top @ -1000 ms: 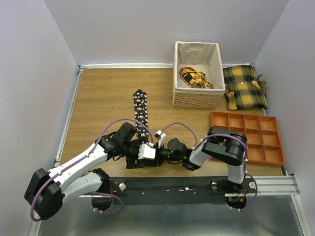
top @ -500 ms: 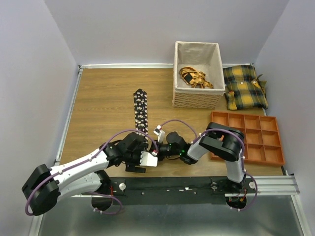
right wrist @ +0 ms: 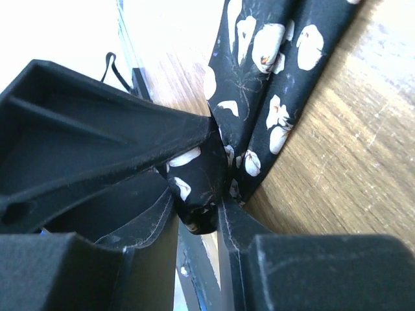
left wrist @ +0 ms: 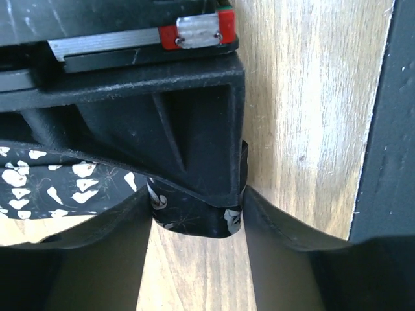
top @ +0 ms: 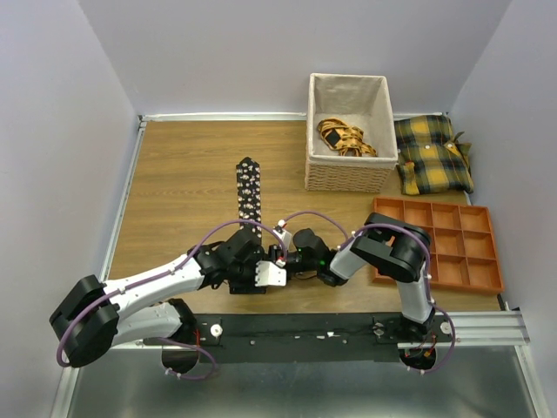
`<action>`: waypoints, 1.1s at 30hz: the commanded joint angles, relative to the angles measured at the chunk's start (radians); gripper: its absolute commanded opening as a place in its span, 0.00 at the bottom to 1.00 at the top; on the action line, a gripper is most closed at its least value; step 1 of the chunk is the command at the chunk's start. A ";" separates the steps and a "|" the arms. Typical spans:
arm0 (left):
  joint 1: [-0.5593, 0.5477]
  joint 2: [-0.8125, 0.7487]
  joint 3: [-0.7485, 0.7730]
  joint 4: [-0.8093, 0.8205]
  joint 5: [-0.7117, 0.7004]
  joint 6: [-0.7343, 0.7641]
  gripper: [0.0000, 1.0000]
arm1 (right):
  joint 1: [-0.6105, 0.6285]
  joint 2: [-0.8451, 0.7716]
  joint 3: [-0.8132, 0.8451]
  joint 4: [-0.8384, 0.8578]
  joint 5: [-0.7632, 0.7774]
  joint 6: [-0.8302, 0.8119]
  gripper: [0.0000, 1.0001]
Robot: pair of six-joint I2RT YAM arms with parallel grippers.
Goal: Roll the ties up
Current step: Roll the tie at the center of the board.
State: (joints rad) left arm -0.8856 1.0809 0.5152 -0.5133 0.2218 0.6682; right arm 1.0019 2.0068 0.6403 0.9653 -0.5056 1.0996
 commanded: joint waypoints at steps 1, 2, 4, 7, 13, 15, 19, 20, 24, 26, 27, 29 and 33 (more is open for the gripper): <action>-0.006 0.007 -0.006 -0.008 0.059 0.002 0.52 | -0.009 0.046 -0.018 -0.105 -0.001 0.013 0.10; -0.006 0.010 -0.004 -0.007 0.060 0.001 0.50 | -0.011 0.043 -0.019 -0.108 0.004 0.020 0.11; -0.007 0.020 -0.003 -0.001 0.074 0.001 0.45 | -0.014 0.043 -0.018 -0.109 -0.001 0.023 0.18; -0.006 0.036 -0.001 -0.001 0.094 0.004 0.40 | -0.019 0.034 0.001 -0.137 -0.001 0.017 0.24; -0.006 0.050 0.003 -0.016 0.119 0.013 0.31 | -0.026 -0.055 -0.013 -0.221 0.033 -0.021 0.50; -0.004 0.053 0.009 -0.028 0.134 0.022 0.28 | -0.028 -0.120 0.019 -0.359 0.050 -0.095 0.55; -0.003 0.065 0.017 -0.056 0.157 0.048 0.22 | -0.026 -0.201 0.054 -0.552 0.113 -0.193 0.57; -0.003 0.070 0.019 -0.059 0.163 0.050 0.19 | -0.026 -0.209 0.064 -0.604 0.118 -0.225 0.57; 0.002 0.071 0.023 -0.056 0.169 0.050 0.16 | -0.028 -0.221 0.058 -0.623 0.102 -0.239 0.57; 0.005 0.071 0.023 -0.059 0.168 0.051 0.15 | -0.028 -0.233 0.032 -0.603 0.098 -0.224 0.57; 0.005 0.071 0.025 -0.062 0.168 0.051 0.16 | -0.028 -0.241 0.018 -0.591 0.096 -0.216 0.57; 0.010 0.076 0.026 -0.067 0.168 0.053 0.16 | -0.026 -0.276 -0.034 -0.544 0.096 -0.199 0.57; 0.022 0.096 0.043 -0.077 0.183 0.060 0.16 | -0.026 -0.379 -0.108 -0.491 0.147 -0.221 0.57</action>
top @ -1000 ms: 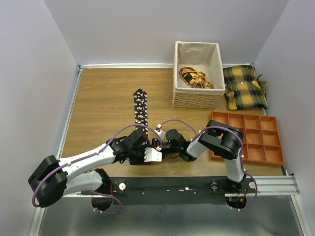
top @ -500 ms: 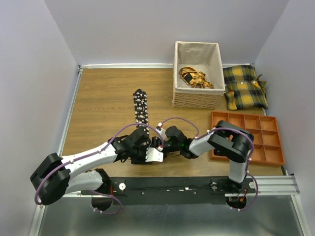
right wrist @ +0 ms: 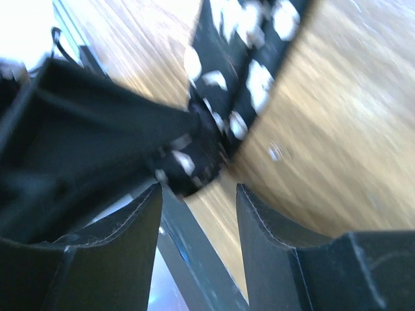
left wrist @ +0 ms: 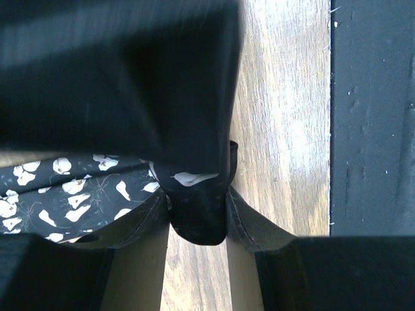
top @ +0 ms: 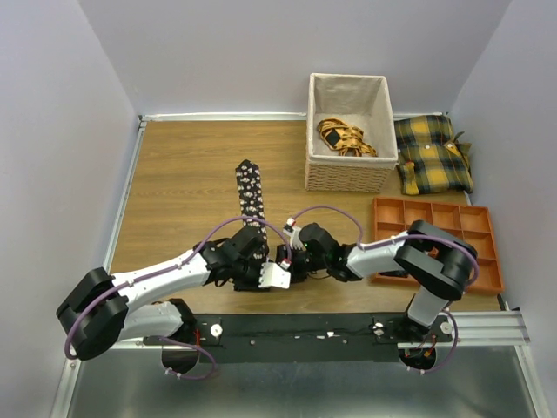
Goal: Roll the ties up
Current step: Roll the tie at the center of the board.
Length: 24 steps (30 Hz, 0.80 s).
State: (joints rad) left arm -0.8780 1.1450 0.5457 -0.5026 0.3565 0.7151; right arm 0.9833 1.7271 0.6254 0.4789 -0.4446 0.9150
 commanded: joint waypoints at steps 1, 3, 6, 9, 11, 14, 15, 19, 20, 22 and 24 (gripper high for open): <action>0.016 0.041 0.016 -0.091 0.058 0.014 0.16 | -0.008 -0.121 -0.102 -0.003 0.110 -0.048 0.57; 0.025 0.061 0.029 -0.096 0.068 0.018 0.16 | -0.008 -0.165 -0.121 0.018 0.129 -0.102 0.57; 0.036 0.087 0.054 -0.103 0.096 0.023 0.16 | -0.005 -0.190 -0.138 0.007 0.161 -0.195 0.57; 0.059 0.113 0.080 -0.117 0.134 0.032 0.16 | 0.049 -0.247 -0.191 0.085 0.254 -0.356 0.57; 0.086 0.142 0.100 -0.152 0.169 0.064 0.16 | 0.095 -0.288 -0.283 0.250 0.366 -0.517 0.57; 0.164 0.197 0.152 -0.218 0.252 0.112 0.17 | 0.173 -0.284 -0.357 0.434 0.481 -0.722 0.58; 0.180 0.214 0.177 -0.232 0.284 0.141 0.17 | 0.205 -0.268 -0.366 0.469 0.501 -0.767 0.58; 0.211 0.271 0.214 -0.319 0.332 0.208 0.17 | 0.281 -0.170 -0.388 0.637 0.582 -0.973 0.60; 0.215 0.283 0.217 -0.329 0.338 0.216 0.17 | 0.299 -0.143 -0.397 0.758 0.604 -1.049 0.60; 0.220 0.289 0.226 -0.346 0.348 0.239 0.17 | 0.337 -0.060 -0.420 0.896 0.633 -1.119 0.63; 0.223 0.300 0.234 -0.349 0.357 0.241 0.17 | 0.359 0.026 -0.415 1.048 0.644 -1.189 0.64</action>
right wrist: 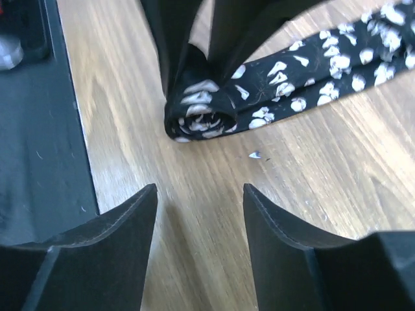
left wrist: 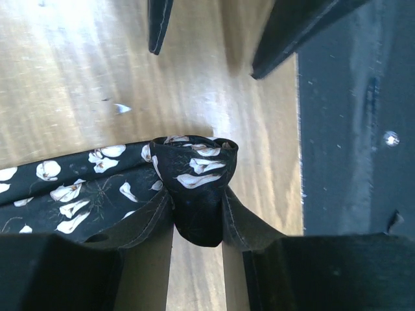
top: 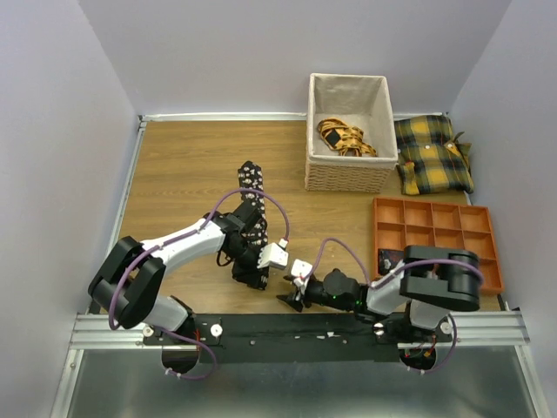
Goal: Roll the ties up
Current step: Roll the tie at the center of the board.
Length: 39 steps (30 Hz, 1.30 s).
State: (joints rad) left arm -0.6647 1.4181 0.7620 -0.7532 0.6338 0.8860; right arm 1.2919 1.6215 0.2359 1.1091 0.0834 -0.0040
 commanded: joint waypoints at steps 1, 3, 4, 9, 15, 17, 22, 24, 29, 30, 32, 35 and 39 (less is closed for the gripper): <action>0.011 0.028 0.019 -0.101 0.081 0.070 0.17 | 0.055 0.156 -0.017 0.454 0.096 -0.292 0.66; 0.017 0.035 0.023 -0.095 0.084 0.061 0.17 | 0.073 0.204 0.000 0.530 0.066 -0.338 0.67; 0.019 0.038 0.025 -0.091 0.084 0.054 0.17 | 0.079 0.236 0.022 0.544 0.049 -0.349 0.69; 0.024 0.051 0.031 -0.094 0.087 0.060 0.17 | 0.104 0.293 0.071 0.561 0.104 -0.350 0.69; 0.028 0.051 0.033 -0.083 0.095 0.051 0.17 | 0.106 0.310 0.105 0.567 0.128 -0.301 0.70; 0.028 0.053 0.033 -0.081 0.096 0.053 0.17 | 0.106 0.322 0.120 0.552 0.136 -0.268 0.71; 0.030 0.053 0.033 -0.089 0.102 0.060 0.17 | 0.106 0.348 0.163 0.512 0.165 -0.238 0.71; 0.028 0.054 0.033 -0.089 0.101 0.061 0.16 | 0.106 0.354 0.172 0.508 0.193 -0.248 0.71; 0.030 0.056 0.034 -0.092 0.104 0.064 0.16 | 0.104 0.366 0.213 0.463 0.159 -0.254 0.68; 0.030 0.056 0.034 -0.092 0.104 0.064 0.16 | 0.104 0.371 0.220 0.468 0.157 -0.246 0.67; 0.030 0.054 0.036 -0.092 0.106 0.064 0.16 | 0.104 0.376 0.229 0.450 0.151 -0.243 0.65; 0.030 0.058 0.037 -0.089 0.109 0.061 0.16 | 0.104 0.383 0.252 0.434 0.133 -0.238 0.59; 0.030 0.051 0.039 -0.092 0.113 0.060 0.16 | 0.104 0.379 0.232 0.455 0.124 -0.222 0.45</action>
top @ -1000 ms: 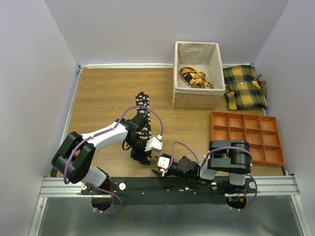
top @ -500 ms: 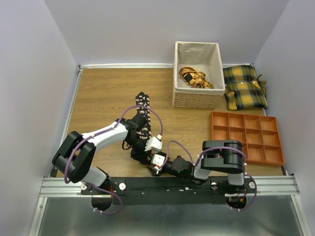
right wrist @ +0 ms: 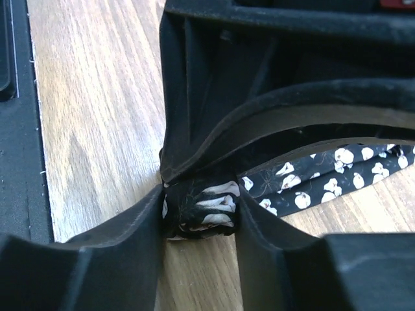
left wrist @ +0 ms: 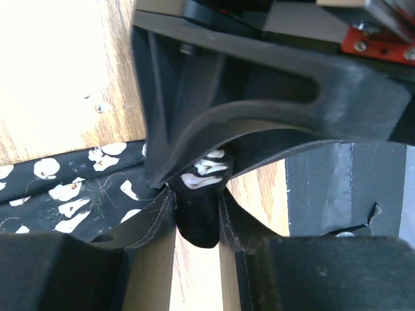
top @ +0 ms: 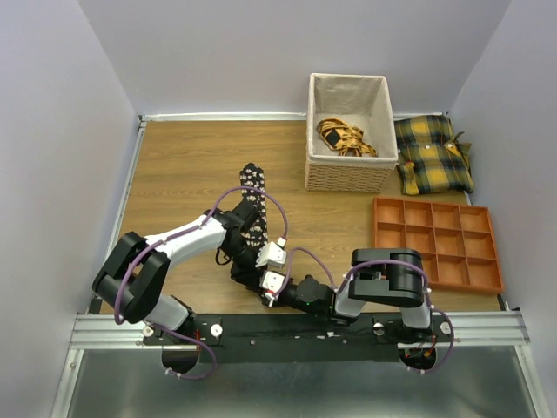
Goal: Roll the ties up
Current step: Roll the tie at the center of the board.
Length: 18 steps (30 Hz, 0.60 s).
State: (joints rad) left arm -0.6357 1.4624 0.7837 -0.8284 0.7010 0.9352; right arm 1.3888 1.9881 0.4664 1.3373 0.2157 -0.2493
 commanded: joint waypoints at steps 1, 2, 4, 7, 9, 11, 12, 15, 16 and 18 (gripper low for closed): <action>0.001 0.009 0.015 -0.015 0.045 0.013 0.16 | 0.007 0.009 -0.014 0.230 -0.007 0.027 0.41; 0.001 0.009 0.017 -0.015 0.045 0.013 0.16 | 0.007 0.005 -0.018 0.232 -0.006 0.025 0.40; 0.001 0.009 0.015 -0.018 0.043 0.016 0.17 | 0.007 -0.012 -0.029 0.227 -0.010 0.022 0.34; 0.001 0.004 0.014 -0.009 0.032 0.004 0.22 | 0.007 -0.032 -0.032 0.215 -0.024 0.027 0.27; -0.001 0.000 0.014 0.000 0.026 -0.013 0.29 | 0.007 -0.044 -0.029 0.191 -0.035 0.056 0.24; -0.001 -0.011 0.011 0.003 0.025 -0.018 0.47 | 0.007 -0.057 -0.022 0.146 -0.035 0.087 0.22; -0.001 -0.016 0.008 0.006 0.020 -0.022 0.53 | 0.007 -0.057 -0.020 0.137 -0.033 0.125 0.22; -0.001 -0.046 -0.018 0.025 0.006 -0.021 0.70 | 0.007 -0.057 -0.032 0.125 -0.041 0.203 0.20; 0.001 -0.056 -0.035 0.031 0.000 -0.018 0.77 | 0.006 -0.060 -0.035 0.122 -0.039 0.226 0.20; 0.001 -0.089 -0.050 0.041 0.005 -0.012 0.83 | 0.006 -0.066 -0.037 0.097 -0.033 0.287 0.20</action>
State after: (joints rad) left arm -0.6350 1.4437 0.7761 -0.8127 0.7074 0.9123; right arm 1.3884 1.9491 0.4458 1.3350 0.1917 -0.1173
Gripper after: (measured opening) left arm 0.749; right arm 0.417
